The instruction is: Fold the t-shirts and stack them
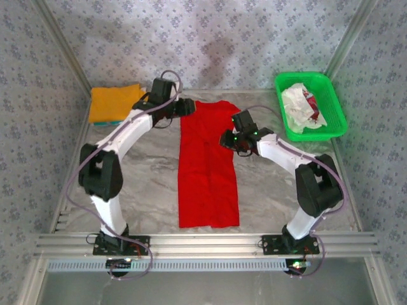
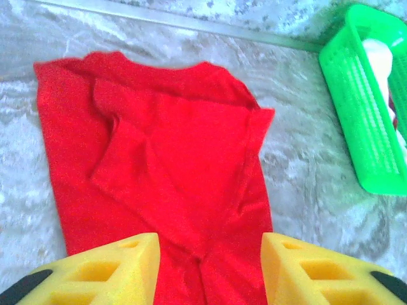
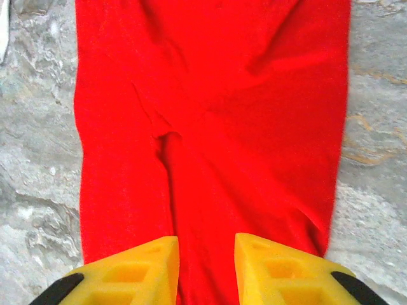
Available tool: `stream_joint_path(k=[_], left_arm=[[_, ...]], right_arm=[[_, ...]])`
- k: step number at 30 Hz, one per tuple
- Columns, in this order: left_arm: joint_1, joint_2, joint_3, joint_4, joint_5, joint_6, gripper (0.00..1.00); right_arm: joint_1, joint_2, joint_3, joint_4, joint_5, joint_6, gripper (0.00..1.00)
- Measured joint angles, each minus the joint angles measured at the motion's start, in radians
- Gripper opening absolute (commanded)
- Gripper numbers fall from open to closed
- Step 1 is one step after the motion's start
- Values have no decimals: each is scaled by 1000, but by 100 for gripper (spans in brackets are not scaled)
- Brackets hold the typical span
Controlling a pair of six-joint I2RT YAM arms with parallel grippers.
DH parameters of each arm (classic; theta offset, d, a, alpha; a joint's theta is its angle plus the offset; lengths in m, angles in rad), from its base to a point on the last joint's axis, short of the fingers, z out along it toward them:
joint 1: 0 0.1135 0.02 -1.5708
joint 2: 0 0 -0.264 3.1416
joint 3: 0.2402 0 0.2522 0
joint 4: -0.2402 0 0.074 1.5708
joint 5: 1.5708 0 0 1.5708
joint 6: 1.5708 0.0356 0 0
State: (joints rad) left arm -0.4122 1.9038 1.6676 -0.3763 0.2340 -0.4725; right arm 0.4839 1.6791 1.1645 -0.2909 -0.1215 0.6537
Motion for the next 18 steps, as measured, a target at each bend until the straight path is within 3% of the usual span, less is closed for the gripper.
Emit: stream_joint_path(k=[9,18], left_arm=[[1,309,218,-217,-109,26,56],[1,435,367,-262,-120,39,55]], right_arm=[[-31,42,2,21,-17,-38,41],[-63,42,-14,41,-32,-42,41]])
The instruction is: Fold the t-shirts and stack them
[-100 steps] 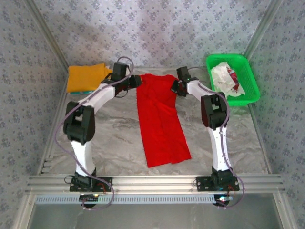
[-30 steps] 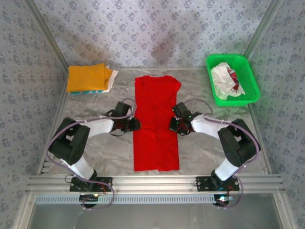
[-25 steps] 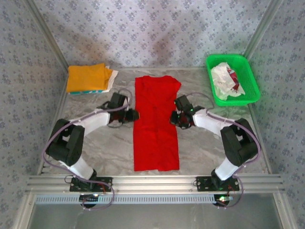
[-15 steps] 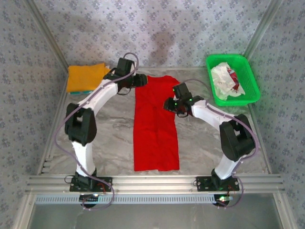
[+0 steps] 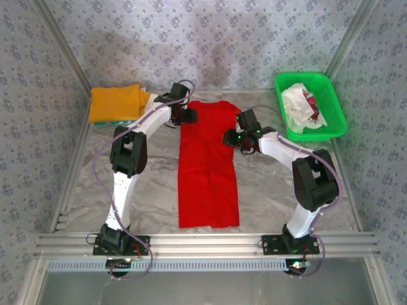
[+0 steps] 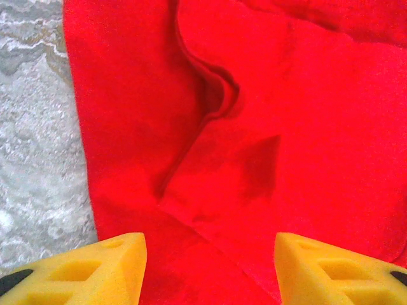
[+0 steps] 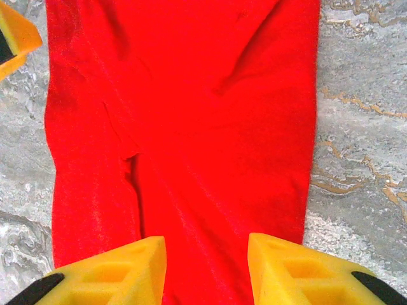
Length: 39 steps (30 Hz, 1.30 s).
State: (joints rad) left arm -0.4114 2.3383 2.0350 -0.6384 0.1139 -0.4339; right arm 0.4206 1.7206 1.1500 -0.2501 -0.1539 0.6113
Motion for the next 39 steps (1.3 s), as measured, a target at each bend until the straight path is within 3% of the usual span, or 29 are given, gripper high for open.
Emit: stream_joint_path(k=[11,26,31,39], left_arm=[[0,61,45,-47,-9,0,53],[-4,74,67,-45,-10,-3,18],[-4,79,78,-43,-6,-2,2],[-4,73,55,-19,-6,-4,0]], right_arm=[[-11,0,-14,9,-11,0,41],[-30,0,-32,15,-19,0,42],[-34,0,-33,16,-19,0,42],[-43,0,-35,16,-27,0,42]])
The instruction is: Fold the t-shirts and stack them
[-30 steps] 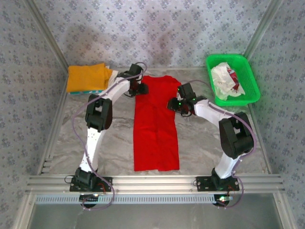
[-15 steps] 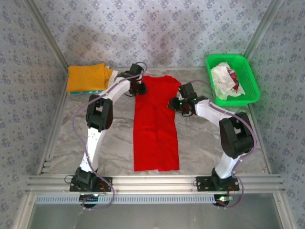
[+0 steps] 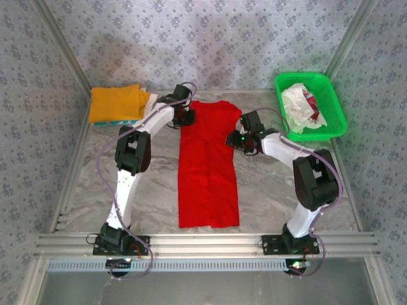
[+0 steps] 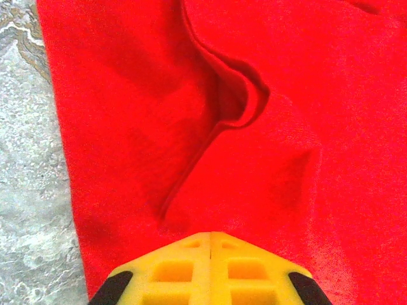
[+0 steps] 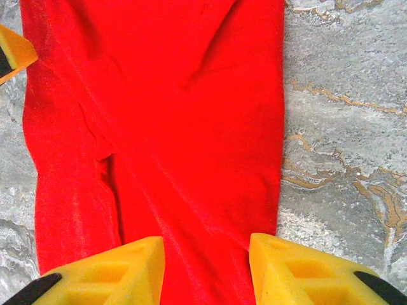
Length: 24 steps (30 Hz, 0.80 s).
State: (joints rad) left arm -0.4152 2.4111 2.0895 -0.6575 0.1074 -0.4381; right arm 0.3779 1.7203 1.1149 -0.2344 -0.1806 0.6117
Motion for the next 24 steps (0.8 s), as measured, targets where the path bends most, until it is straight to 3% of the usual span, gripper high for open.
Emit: stream_joint_path(k=[12,14,17,19,24], left_arm=[[0,-154,-213,87,-21,-30,1],[1,-157,-208,92,-23,-30,31],[1,-131,-146,64,-23,-33,36],[1,-99,-84,61,-23,-27,47],[0,-51,-10,39,-23,-34,46]], right_arm=[[-7,0,-2,7,-18,0,43],[-7,0,-2,7,-19,0,43],[-8,0,-2,7,-22,0,43],[-9,0,-2,7,-23,0,43],[-10,0,-2,7,-24,0,43]])
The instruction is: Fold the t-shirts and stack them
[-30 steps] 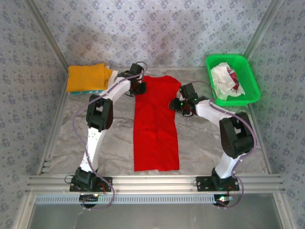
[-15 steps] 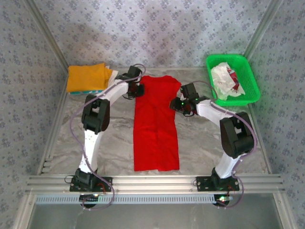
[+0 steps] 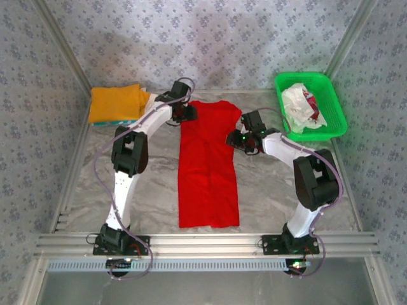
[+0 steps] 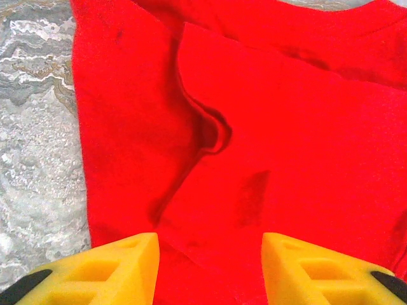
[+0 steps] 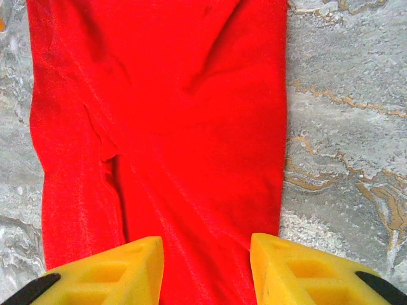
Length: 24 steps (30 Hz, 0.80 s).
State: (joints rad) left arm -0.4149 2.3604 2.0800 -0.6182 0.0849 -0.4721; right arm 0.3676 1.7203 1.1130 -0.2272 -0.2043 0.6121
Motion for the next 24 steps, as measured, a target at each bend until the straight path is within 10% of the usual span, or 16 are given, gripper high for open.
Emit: stream_joint_path(k=[9,24], left_arm=[[0,82,67,-51,0,0,46],[-13,112,105,-63,8,-7,4]], right_arm=[[-2,0,0,0,-2,0,43],[-6,4,0,0,-3,0,43]])
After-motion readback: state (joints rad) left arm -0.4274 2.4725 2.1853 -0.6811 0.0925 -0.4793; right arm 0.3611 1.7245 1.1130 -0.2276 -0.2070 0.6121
